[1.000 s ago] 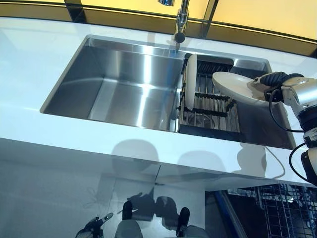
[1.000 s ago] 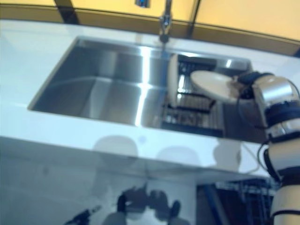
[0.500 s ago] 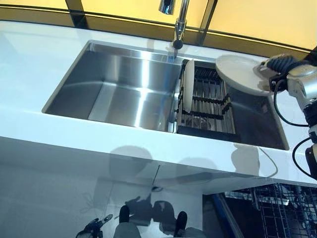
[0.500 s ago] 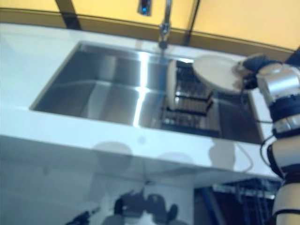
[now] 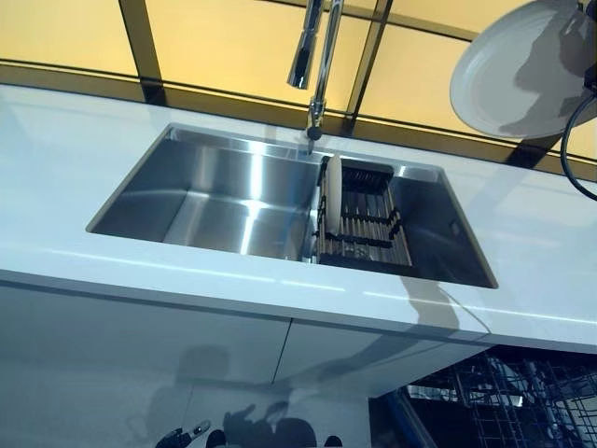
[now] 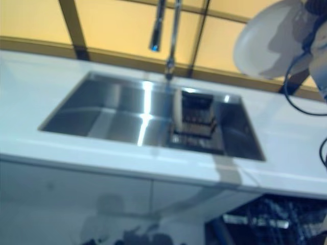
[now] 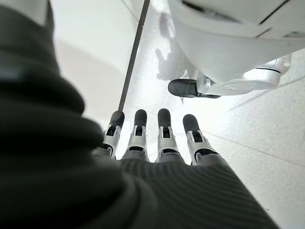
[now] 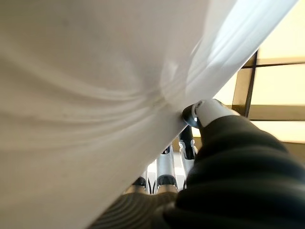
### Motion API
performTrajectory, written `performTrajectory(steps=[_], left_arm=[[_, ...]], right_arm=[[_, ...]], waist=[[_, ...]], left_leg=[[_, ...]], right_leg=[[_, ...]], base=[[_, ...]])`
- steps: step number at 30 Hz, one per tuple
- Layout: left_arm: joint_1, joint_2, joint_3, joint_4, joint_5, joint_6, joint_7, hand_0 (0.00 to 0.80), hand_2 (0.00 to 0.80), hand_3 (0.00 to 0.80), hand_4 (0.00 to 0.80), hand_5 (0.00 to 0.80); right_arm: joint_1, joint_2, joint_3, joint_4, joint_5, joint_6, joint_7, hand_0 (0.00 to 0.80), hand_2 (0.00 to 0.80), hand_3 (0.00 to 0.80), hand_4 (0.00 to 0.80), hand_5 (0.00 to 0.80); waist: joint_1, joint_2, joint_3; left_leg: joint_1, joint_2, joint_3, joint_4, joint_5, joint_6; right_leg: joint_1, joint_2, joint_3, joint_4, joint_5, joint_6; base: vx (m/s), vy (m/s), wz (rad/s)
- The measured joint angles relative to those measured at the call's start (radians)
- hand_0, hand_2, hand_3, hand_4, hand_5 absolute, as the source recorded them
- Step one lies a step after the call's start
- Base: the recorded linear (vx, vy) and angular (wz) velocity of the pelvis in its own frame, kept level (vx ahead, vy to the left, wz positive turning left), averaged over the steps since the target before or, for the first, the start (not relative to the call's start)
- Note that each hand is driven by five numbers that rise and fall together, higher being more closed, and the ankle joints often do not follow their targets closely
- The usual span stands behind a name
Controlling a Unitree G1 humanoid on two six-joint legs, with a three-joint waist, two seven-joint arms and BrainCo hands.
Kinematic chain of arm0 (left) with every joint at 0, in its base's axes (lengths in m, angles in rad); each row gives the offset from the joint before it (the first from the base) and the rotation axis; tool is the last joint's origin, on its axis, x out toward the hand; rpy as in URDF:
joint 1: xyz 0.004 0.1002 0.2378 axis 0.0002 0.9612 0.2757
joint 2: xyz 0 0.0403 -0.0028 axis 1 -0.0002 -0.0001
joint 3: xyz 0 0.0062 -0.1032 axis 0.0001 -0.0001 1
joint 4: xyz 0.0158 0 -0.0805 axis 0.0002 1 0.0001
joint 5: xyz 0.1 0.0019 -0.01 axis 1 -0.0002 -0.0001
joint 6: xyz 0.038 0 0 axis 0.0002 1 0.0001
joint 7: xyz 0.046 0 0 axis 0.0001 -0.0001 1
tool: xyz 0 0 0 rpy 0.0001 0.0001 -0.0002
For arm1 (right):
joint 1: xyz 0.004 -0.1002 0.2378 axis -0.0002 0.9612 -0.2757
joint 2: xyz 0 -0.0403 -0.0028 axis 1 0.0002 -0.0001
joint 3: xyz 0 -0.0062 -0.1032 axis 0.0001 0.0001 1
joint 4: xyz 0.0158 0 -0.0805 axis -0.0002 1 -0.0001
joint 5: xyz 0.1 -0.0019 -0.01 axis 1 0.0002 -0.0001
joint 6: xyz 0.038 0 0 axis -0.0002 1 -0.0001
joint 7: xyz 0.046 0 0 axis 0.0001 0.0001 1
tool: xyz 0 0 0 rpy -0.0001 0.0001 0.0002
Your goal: Take plates into dishwasher
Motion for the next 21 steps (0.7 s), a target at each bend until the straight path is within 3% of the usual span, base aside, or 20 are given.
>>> performTrajectory(steps=[8,12,21], left_arm=[[0.000,-0.002,-0.017,-0.001,0.064,0.022,-0.023,0.000,0.000,0.000,0.000,0.000],[0.003,-0.001,-0.016,0.001,0.088,0.026,-0.030,0.000,0.000,0.000,0.000,0.000],[-0.018,-0.003,-0.015,0.023,0.144,0.036,-0.039,0.000,0.000,0.000,0.000,0.000]], right_arm=[[0.138,-0.150,0.018,-0.065,-0.342,-0.098,0.014,0.800,0.800,0.800,0.800,0.800],[0.258,-0.183,-0.010,-0.070,-0.482,-0.172,0.014,0.800,0.800,0.800,0.800,0.800],[0.511,-0.243,-0.199,-0.083,-0.554,-0.269,0.016,0.800,0.800,0.800,0.800,0.800]], waist=[[-0.010,0.021,-0.026],[-0.047,0.015,-0.029],[-0.122,0.010,-0.033]], left_leg=[[0.008,0.002,0.016,0.003,0.000,-0.001],[0.017,0.004,0.034,0.002,-0.006,0.000],[0.029,0.016,0.101,0.003,-0.018,-0.008]], right_leg=[[-0.003,0.005,0.017,0.000,0.001,0.001],[-0.006,0.007,0.034,0.000,0.002,0.001],[-0.038,0.026,0.097,0.001,0.012,-0.006]], base=[[-0.003,0.001,-0.05],[-0.018,-0.017,-0.14],[-0.013,-0.008,-0.21]])
